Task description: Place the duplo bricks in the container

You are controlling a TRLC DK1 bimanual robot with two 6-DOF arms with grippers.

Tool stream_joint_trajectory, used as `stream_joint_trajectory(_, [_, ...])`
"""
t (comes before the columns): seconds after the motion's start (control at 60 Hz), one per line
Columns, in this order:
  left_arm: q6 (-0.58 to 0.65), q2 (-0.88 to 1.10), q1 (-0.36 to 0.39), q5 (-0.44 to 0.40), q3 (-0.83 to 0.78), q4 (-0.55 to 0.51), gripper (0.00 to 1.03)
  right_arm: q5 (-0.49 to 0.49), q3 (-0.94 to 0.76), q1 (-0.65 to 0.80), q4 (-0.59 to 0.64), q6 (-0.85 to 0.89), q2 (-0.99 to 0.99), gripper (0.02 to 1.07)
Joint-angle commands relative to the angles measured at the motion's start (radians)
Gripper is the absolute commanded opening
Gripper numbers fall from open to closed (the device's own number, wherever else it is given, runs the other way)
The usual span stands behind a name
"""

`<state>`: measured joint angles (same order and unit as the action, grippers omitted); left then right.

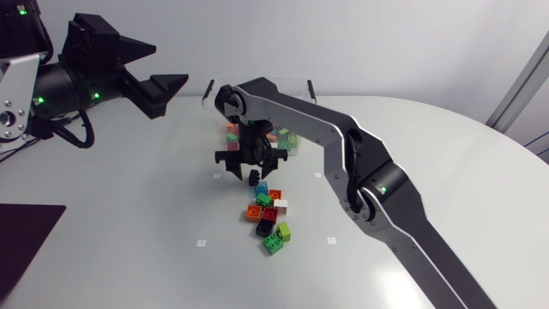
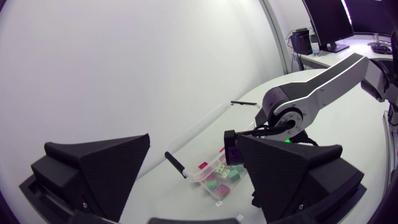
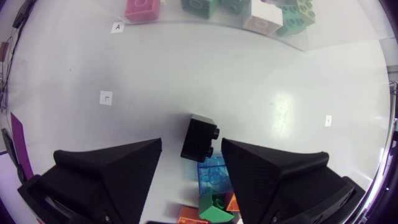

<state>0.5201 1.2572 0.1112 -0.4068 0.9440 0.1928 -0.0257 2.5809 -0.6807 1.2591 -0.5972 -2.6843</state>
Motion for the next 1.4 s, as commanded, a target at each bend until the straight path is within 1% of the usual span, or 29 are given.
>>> stream_joint_trajectory(0.0, [0.003,-0.027,-0.002,-0.006,-0.025,0.002,0.98,-0.011,0.024,0.007,0.025,-0.038,-0.043,0.64])
stream_joint_trajectory(0.1, [0.003,-0.032,-0.002,-0.006,-0.027,0.002,0.98,-0.036,0.047,0.013,0.036,-0.041,-0.055,0.5])
stream_joint_trajectory(0.15, [0.003,-0.033,-0.002,-0.006,-0.028,0.0,0.98,-0.037,0.048,0.015,0.042,-0.042,-0.057,0.49])
stream_joint_trajectory(0.2, [0.003,-0.035,-0.002,-0.006,-0.028,0.0,0.98,-0.039,0.047,0.017,0.046,-0.042,-0.059,0.45])
stream_joint_trajectory(0.283, [0.003,-0.036,0.001,-0.004,-0.03,-0.001,0.98,-0.048,0.045,0.015,0.054,-0.041,-0.062,0.33])
stream_joint_trajectory(0.317, [0.003,-0.038,0.001,-0.004,-0.03,-0.001,0.98,-0.048,0.042,0.013,0.056,-0.041,-0.062,0.32])
stream_joint_trajectory(0.433, [0.003,-0.039,0.002,-0.004,-0.033,-0.007,0.98,-0.071,0.035,0.01,0.069,-0.041,-0.052,0.31])
stream_joint_trajectory(0.533, [0.006,-0.048,0.004,-0.006,-0.037,-0.023,0.98,-0.082,-0.027,0.009,0.059,-0.035,0.004,0.31])
stream_joint_trajectory(0.617, [0.035,-0.058,0.001,-0.013,-0.037,-0.059,0.98,-0.091,-0.127,0.006,0.0,-0.024,0.076,0.31])
stream_joint_trajectory(0.817, [0.093,-0.082,-0.011,-0.075,-0.077,-0.108,0.98,-0.102,-0.484,0.003,-0.228,0.002,0.331,0.31])
stream_joint_trajectory(1.05, [0.153,-0.079,-0.007,-0.122,-0.109,-0.156,0.98,-0.1,-0.686,0.023,-0.349,0.053,0.485,0.31])
stream_joint_trajectory(1.117, [0.185,-0.067,-0.001,-0.141,-0.116,-0.188,0.98,-0.097,-0.737,0.033,-0.386,0.074,0.532,0.31])
stream_joint_trajectory(1.267, [0.284,-0.021,0.024,-0.168,-0.122,-0.276,0.98,-0.077,-0.832,0.061,-0.448,0.128,0.623,0.31])
stream_joint_trajectory(1.383, [0.343,0.008,0.065,-0.182,-0.146,-0.302,0.98,-0.059,-0.904,0.092,-0.51,0.169,0.696,0.31])
